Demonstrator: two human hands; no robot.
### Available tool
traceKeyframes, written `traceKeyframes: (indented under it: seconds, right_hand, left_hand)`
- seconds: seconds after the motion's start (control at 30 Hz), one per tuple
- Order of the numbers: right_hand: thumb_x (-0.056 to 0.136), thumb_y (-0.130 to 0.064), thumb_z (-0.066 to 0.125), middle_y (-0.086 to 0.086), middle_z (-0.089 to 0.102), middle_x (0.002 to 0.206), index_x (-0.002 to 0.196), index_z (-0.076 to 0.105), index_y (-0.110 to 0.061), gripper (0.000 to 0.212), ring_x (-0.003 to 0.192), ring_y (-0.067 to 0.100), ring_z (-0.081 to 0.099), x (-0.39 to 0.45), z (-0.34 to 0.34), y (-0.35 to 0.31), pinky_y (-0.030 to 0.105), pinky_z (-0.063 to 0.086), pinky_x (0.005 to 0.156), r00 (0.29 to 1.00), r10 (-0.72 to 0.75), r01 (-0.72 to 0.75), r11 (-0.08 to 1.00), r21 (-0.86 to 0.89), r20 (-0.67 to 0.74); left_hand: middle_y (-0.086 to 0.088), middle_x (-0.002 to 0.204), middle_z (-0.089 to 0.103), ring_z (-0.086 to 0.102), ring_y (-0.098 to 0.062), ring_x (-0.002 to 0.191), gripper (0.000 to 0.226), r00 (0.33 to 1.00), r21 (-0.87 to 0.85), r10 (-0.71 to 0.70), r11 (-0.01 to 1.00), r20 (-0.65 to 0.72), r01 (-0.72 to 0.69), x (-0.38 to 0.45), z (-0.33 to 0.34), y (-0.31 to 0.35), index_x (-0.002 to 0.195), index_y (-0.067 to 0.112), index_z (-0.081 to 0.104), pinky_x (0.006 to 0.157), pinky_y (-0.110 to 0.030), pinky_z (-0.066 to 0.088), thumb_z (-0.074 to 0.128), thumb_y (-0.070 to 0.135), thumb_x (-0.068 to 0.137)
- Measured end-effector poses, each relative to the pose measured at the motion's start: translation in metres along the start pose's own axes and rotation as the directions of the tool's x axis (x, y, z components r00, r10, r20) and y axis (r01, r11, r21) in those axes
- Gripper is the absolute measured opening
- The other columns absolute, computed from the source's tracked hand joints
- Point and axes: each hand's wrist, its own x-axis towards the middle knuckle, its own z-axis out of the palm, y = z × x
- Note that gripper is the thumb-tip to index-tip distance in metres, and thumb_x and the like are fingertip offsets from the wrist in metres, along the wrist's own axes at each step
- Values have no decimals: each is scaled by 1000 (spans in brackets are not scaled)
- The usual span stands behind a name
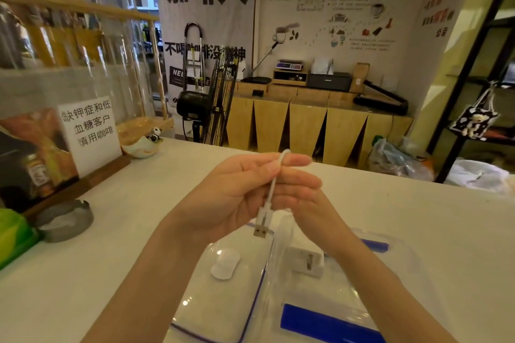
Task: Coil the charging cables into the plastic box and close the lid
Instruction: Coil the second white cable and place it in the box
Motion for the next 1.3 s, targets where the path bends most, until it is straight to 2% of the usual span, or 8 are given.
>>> traceKeyframes:
  seconds: [0.07, 0.3, 0.4, 0.53, 0.73, 0.9, 1.13, 1.3]
  right_hand:
    - [93, -20, 40, -19, 68, 78, 91, 61, -29, 23, 83, -6, 63, 1, 6, -1, 8, 47, 75, 999, -8, 9, 999, -35, 44]
    - [95, -34, 35, -4, 67, 84, 107, 53, -20, 25, 79, 11, 62, -4, 20, 1, 31, 49, 76, 974, 61, 44, 895, -444, 218]
    - [97, -34, 29, 6, 67, 103, 126, 39, -22, 33, 91, 24, 60, -8, 28, 0, 36, 46, 77, 960, -3, 191, 737, -648, 279]
    - [97, -30, 27, 10, 65, 107, 125, 37, -19, 32, 90, 29, 59, -10, 31, -3, 38, 46, 75, 955, -4, 216, 693, -688, 296]
    - [95, -26, 31, 2, 64, 98, 111, 50, -19, 26, 80, 22, 58, -9, 7, -19, 41, 48, 74, 969, -145, 246, 632, -735, 200]
    - [89, -32, 41, -10, 65, 76, 92, 61, -24, 22, 62, -1, 50, -4, -18, -32, 15, 46, 56, 899, -421, 366, 568, -737, 122]
    - [82, -25, 56, -8, 63, 76, 95, 67, -21, 18, 70, 4, 56, 5, -42, -22, 14, 46, 61, 824, -530, 411, 803, -431, -201]
    - [86, -20, 53, -10, 67, 81, 100, 66, -23, 20, 71, 6, 60, 5, -27, -20, 12, 46, 61, 853, -412, 401, 910, -105, -319]
  left_hand:
    - [-8, 82, 74, 68, -10, 64, 31, 999, -10, 16, 1000, -49, -17, 7, -2, 5, 104, 5, 62, 58, -17, 56, 42, 14, 82]
    - [3, 52, 45, 33, -4, 44, 30, 972, 31, 48, 999, -231, -42, 31, -10, 14, 100, 2, 58, 39, -14, 27, 44, 22, 83]
    - [4, 49, 46, 33, -4, 43, 27, 937, 67, 166, 986, -307, -153, 40, -12, 12, 93, 4, 61, 40, -14, 27, 41, 22, 88]
    - [4, 52, 55, 43, -5, 45, 30, 908, 79, 253, 967, -334, -241, 46, -25, 1, 92, 5, 58, 43, -15, 37, 29, 14, 95]
    - [2, 67, 70, 59, -5, 56, 28, 908, 548, 310, 829, -281, -113, 43, -45, -6, 95, 2, 60, 55, -15, 49, 34, 11, 94]
    - [6, 50, 61, 52, -4, 43, 22, 976, 697, 159, 717, -149, -10, 36, -41, -7, 89, 10, 62, 45, -14, 42, 41, 13, 92]
    - [8, 45, 47, 26, -6, 38, 42, 989, 244, -111, 966, 102, 83, 32, -28, -1, 83, 9, 65, 41, -22, 20, 34, 37, 88]
    - [9, 49, 46, 30, -7, 39, 32, 926, -89, -63, 991, 373, 103, 39, -24, 5, 87, 3, 59, 39, -17, 27, 35, 23, 93]
